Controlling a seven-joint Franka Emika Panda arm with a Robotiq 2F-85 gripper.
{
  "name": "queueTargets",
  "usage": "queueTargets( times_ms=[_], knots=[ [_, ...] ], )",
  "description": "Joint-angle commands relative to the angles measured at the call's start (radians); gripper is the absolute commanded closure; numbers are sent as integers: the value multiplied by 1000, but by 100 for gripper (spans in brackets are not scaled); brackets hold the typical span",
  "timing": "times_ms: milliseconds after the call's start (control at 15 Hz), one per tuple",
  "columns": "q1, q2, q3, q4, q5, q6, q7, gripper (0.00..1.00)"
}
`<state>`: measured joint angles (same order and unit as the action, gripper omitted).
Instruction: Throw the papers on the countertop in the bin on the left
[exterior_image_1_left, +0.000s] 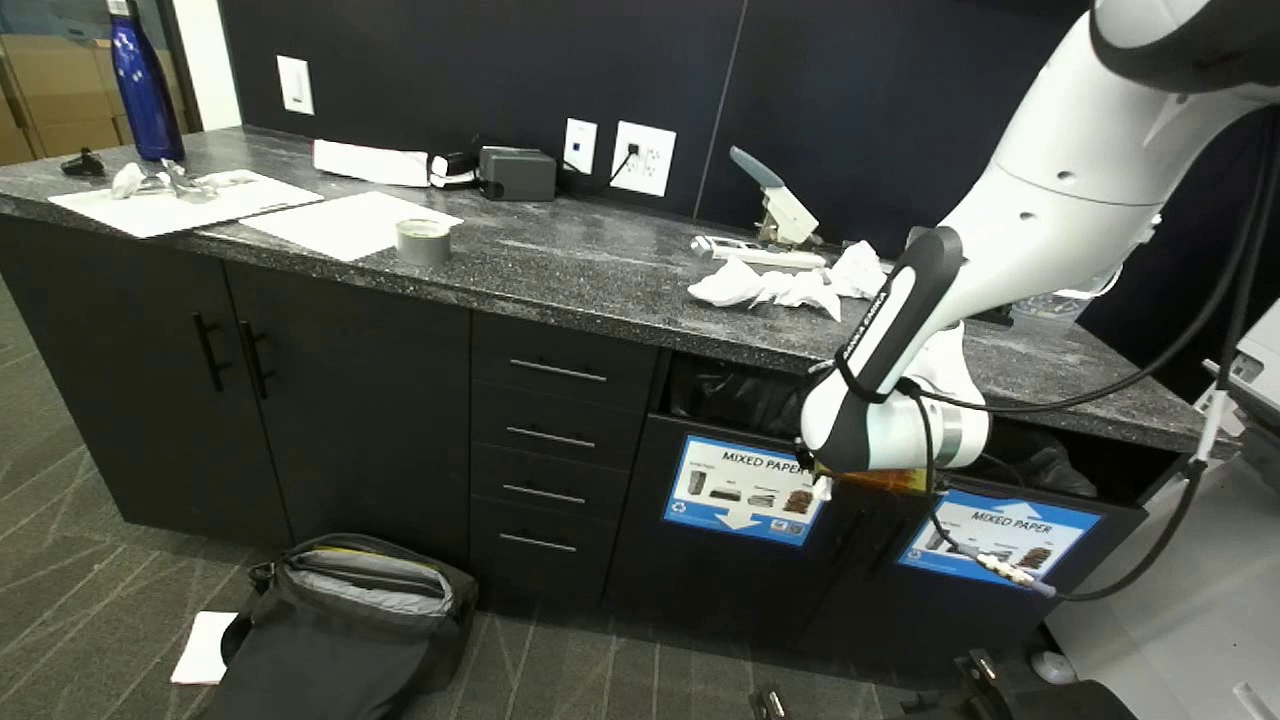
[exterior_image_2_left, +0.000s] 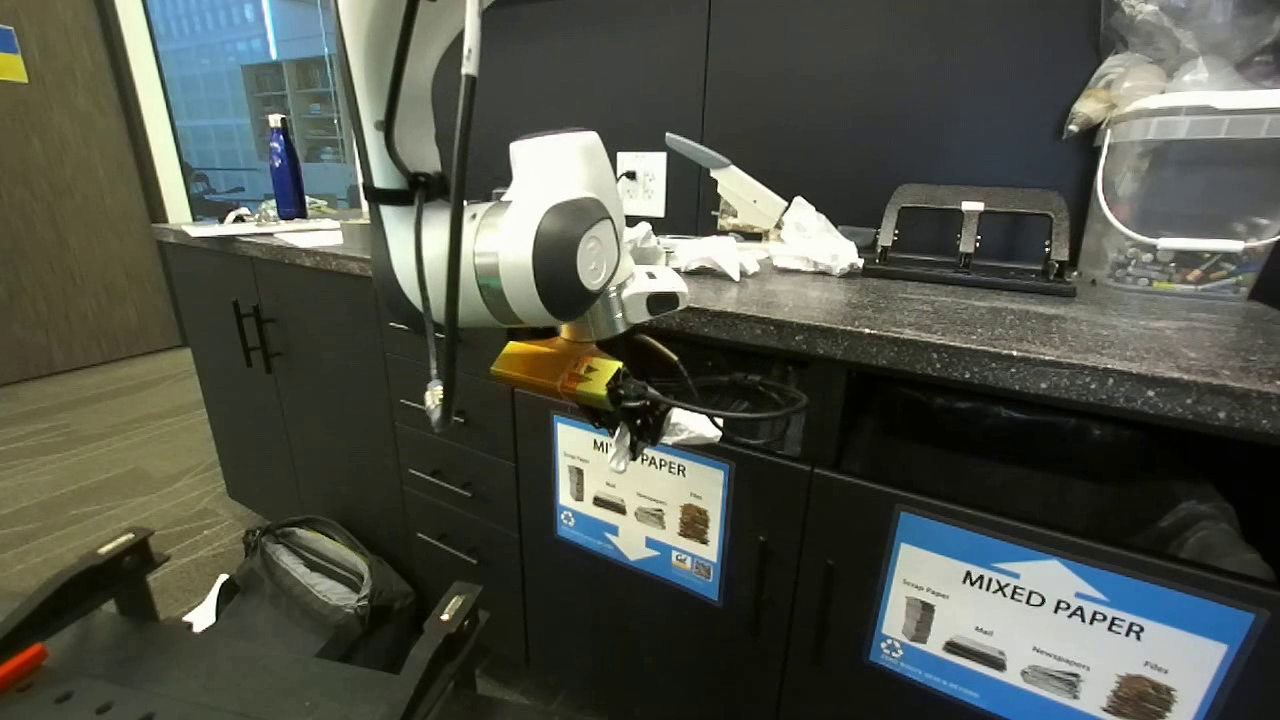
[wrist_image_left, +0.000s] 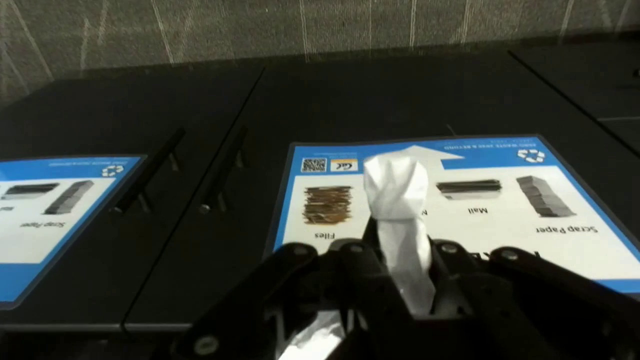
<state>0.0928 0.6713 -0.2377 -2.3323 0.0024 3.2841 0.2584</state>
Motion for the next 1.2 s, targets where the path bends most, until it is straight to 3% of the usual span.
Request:
queueTargets(
  times_ms=[0,333,867,933,1000,1133],
  knots=[
    [28,57,2,56,78,130,-51,89],
    [5,109,30,132,136,249,-93,89],
    [-23,203,39,277,167,258,-120,89],
    [-19,220,33,298,176,260,-119,64],
    [-18,231,29,313,185,258,-117,62],
    [-2,267,4,362,219,258,-116,47]
  ],
)
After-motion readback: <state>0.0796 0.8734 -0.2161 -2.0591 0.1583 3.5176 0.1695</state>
